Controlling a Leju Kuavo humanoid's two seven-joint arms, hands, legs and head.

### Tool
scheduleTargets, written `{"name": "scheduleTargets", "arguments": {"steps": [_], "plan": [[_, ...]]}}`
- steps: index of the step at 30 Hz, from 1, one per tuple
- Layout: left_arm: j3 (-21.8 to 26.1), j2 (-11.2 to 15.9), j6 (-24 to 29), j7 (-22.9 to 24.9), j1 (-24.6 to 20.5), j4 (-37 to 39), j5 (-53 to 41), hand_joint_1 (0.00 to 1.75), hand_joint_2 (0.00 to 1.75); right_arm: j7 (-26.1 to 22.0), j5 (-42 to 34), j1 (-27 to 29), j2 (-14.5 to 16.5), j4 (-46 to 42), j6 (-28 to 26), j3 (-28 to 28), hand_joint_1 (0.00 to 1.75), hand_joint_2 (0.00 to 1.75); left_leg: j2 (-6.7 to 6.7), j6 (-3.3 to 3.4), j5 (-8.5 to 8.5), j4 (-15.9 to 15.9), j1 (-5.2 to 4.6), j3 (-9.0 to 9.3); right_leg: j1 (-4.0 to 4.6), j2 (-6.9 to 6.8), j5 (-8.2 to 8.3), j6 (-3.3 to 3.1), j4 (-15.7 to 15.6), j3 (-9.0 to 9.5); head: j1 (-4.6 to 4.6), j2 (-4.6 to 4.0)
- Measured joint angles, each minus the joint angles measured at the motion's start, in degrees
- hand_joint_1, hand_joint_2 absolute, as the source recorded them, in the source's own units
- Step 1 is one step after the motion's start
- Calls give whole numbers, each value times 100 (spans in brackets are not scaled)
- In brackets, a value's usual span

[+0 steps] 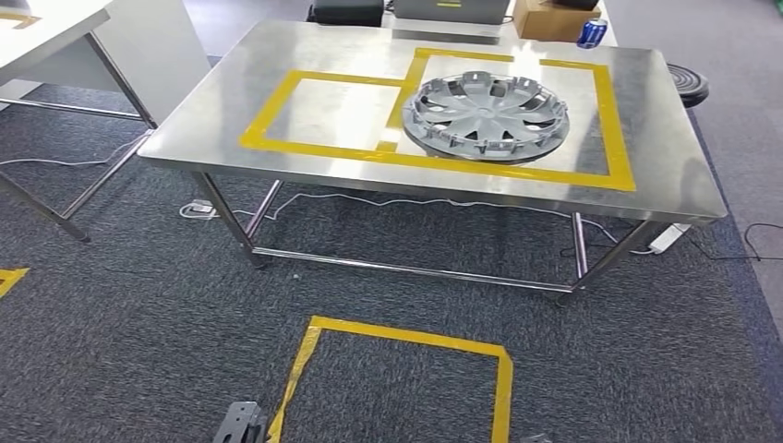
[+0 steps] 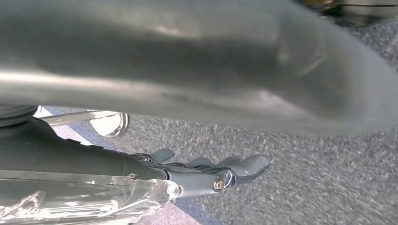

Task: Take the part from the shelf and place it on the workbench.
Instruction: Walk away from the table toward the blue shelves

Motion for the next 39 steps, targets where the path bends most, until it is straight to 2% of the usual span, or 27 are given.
{"name": "scheduleTargets", "arguments": {"steps": [1, 2, 3, 5, 7, 9, 10, 12, 14, 15, 16, 18, 20, 22, 23, 24, 25, 26, 28, 30, 31, 32, 33, 34, 36, 37, 39], "plan": [[5, 2, 5, 19, 0, 0, -13, 0, 0, 4, 3, 0, 0, 2, 13, 2, 0, 0, 4, 0, 45, 8, -9, -61, 1, 0, -3, 0, 136, 43, 1, 0], [8, 3, 9, 36, -1, 0, -26, 0, 0, 7, 5, 0, 0, 3, 23, 4, 0, 0, 5, -4, 88, 20, -15, -123, 2, 0, 103, -8, 38, 201, 1, 0], [9, 3, 12, 47, -1, 0, -37, 0, 0, 9, 5, -3, 0, 3, 31, 6, 0, 0, 3, -14, 128, 36, -18, -182, 4, 0, 264, -25, -279, 466, 1, 0], [14, 0, 17, 54, -1, 0, -46, 0, 0, 8, 5, -27, 0, 3, 39, 14, 0, 0, -1, -52, 197, 78, -28, -281, 16, 3, 418, -66, -1170, 1070, -1, 0], [17, -2, 35, 45, -5, 0, -56, 0, 0, 14, -7, -45, 1, 4, 43, 30, 0, 0, 0, -108, 276, 99, -34, -337, 40, 12, 397, -106, -1640, 1335, -8, 0], [19, -2, 55, 10, -4, 0, -68, 0, 0, 39, -81, -38, 1, 7, 22, 37, 0, 0, 1, -169, 356, 99, -29, -377, 44, 14, 456, -168, -1661, 1283, -10, 0], [19, -1, 55, -14, -1, 0, -72, 0, 0, 53, -136, -37, 1, 8, -3, 32, 0, 0, -7, -205, 311, 129, -25, -415, 34, 8, 501, -212, -1665, 1240, -8, 0], [19, 4, 43, -53, 5, 0, -74, 0, 0, 75, -221, -41, 1, 10, -47, 11, 0, 0, -23, -281, -90, 459, -12, -562, 7, -4, 631, -307, -1677, 1112, -28, 0], [19, 8, 36, -60, -1, 0, -76, 0, 0, 110, -250, -41, 0, 10, -67, -9, 0, 0, -28, -342, -689, 1208, 12, -776, 6, -9, 769, -339, -1672, 937, -51, 0], [20, 10, 35, -47, -3, 0, -77, 0, 0, 128, -269, -37, 0, 10, -85, -17, 0, 0, -28, -364, -845, 1572, 23, -846, 6, -13, 838, -335, -1668, 843, -54, 0], [20, 13, 29, -23, -5, 0, -72, 0, 0, 137, -293, -36, 0, 10, -112, -27, 0, 0, -28, -380, -852, 1813, 33, -854, 5, -18, 909, -328, -1660, 749, -54, 0], [23, 17, 1, 56, -7, 0, -60, 0, 0, 119, -359, -41, 1, 10, -187, -60, 0, 0, -28, -397, -526, 1732, 54, -599, -4, -23, 1042, -303, -1633, 564, -54, 0], [27, 16, -31, 139, -21, 0, -59, 0, 0, 92, -406, -48, 2, 10, -244, -94, 0, 0, -34, -408, -316, 999, 83, 9, -3, -14, 1155, -249, -1585, 411, -58, 0], [29, 6, -47, 194, -50, 0, -72, 0, 0, 93, -422, -54, 1, 10, -273, -121, 0, 0, -50, -347, -442, 209, 86, 528, 4, -6, 1278, -180, -1555, 314, -57, 0], [30, 2, -51, 210, -57, 0, -77, 0, 0, 103, -426, -52, 2, 10, -280, -138, 0, 0, -56, -293, -491, 7, 68, 626, 1, -7, 1352, -145, -1567, 282, -58, 0], [30, -1, -53, 221, -53, 0, -80, 0, 0, 120, -432, -43, 1, 12, -284, -158, 0, 0, -56, -229, -487, -51, 54, 598, -14, -8, 1427, -109, -1593, 255, -56, 0], [31, -2, -54, 228, -40, 0, -84, 0, 0, 137, -441, -26, 1, 15, -285, -179, 0, 0, -45, -177, -425, -26, 46, 533, -30, -9, 1431, -77, -1606, 228, -56, 0], [33, -1, -54, 227, -23, 0, -89, 0, 0, 154, -453, -3, 1, 17, -285, -195, 0, 0, -34, -122, -363, -17, 43, 470, -41, -11, 1315, -50, -1545, 185, -48, 0], [38, -1, -63, 214, -6, 0, -113, 0, 0, 179, -477, 33, 2, 22, -281, -221, 0, 0, -15, -40, -224, -13, 37, 326, -47, -15, 743, -18, -1061, 51, -22, 0], [41, -1, -87, 188, -6, 0, -142, 0, 0, 183, -486, 31, 2, 24, -273, -240, 0, 0, -12, -8, -75, -3, 7, 151, -41, -16, 209, -11, -249, -80, -2, 0], [41, -1, -97, 178, -7, 0, -153, 0, 0, 179, -488, 21, 2, 25, -268, -247, 0, 0, -8, -3, 0, 7, -10, 55, -37, -16, 151, -18, 56, -78, 3, 0], [41, 0, -103, 172, -7, 0, -156, 0, 0, 175, -489, 16, 2, 25, -265, -251, 0, 0, -4, -2, 70, 21, -24, -46, -30, -16, 236, -33, 182, 7, 1, 0], [41, 1, -104, 168, -7, 0, -157, 0, 0, 173, -490, 13, 1, 25, -263, -255, 0, 0, -1, -6, 135, 42, -34, -146, -18, -16, 408, -55, 93, 196, 1, 0], [41, 0, -105, 165, -8, 0, -157, 0, 0, 173, -491, 7, 1, 25, -262, -259, 0, 0, -1, -15, 195, 69, -41, -239, -4, -16, 553, -83, -204, 486, 1, 0], [41, -6, -111, 160, -10, 0, -160, 0, 0, 162, -487, -25, 0, 25, -260, -267, 0, 0, -3, -52, 300, 121, -53, -380, 33, -16, 501, -135, -1093, 1151, -3, 1], [41, -9, -117, 158, -13, 0, -162, 0, 0, 150, -482, -41, 0, 25, -257, -272, 0, 0, -2, -77, 349, 133, -54, -411, 51, -12, 407, -152, -1427, 1352, -2, 1], [40, -19, -134, 159, -23, 0, -178, 0, 0, 125, -472, -59, 0, 25, -247, -281, 0, 0, 2, -136, 448, 131, -43, -437, 77, -6, 345, -196, -1667, 1423, 13, 1]]}}
